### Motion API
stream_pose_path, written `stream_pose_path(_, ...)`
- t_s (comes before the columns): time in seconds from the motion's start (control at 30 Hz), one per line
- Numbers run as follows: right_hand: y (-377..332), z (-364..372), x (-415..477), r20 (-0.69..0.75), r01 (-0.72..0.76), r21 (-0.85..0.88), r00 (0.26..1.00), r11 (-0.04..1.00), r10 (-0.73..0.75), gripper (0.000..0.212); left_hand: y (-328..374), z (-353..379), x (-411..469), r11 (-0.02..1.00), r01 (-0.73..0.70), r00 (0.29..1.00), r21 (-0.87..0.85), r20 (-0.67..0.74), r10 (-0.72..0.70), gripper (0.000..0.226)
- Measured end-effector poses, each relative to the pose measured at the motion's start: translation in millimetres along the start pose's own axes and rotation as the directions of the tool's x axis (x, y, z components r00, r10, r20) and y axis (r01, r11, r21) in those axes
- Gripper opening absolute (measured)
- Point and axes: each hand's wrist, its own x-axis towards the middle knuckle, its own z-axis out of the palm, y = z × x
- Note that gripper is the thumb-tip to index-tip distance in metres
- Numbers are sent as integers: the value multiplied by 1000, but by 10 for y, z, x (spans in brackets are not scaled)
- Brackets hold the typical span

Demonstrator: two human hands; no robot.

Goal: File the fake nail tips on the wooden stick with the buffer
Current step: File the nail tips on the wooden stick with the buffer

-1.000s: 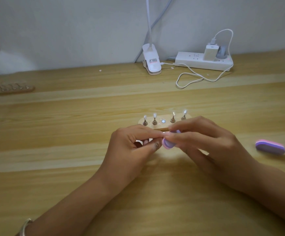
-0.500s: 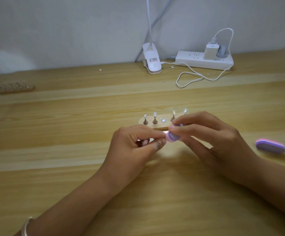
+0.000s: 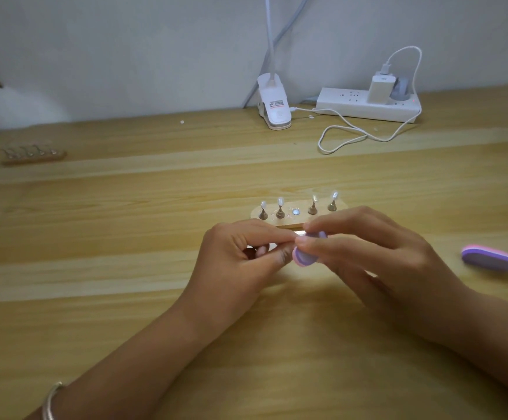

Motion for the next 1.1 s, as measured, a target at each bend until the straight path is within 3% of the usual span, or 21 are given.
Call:
stream_pose_path(0.13, 43, -37, 15, -50, -78, 11, 996, 997, 78, 22, -8, 20, 1, 999, 32, 999, -14, -21, -33, 15)
stream_pose_path(0.27, -23, 17, -1, -9, -9, 28, 1000, 1000, 9, 21, -8, -5, -1, 998, 26, 1000, -62, 6, -26, 14)
stream_pose_path(0.43, 42, -29, 14, -54, -84, 31, 995, 996, 85, 22, -3, 9, 8, 998, 39, 999, -40, 11, -39, 15)
stream_pose_path(1.1, -32, 12, 18, -43, -36, 77, 998, 996, 40, 22, 21, 6, -12, 999, 16, 1000, -39, 25, -15, 16)
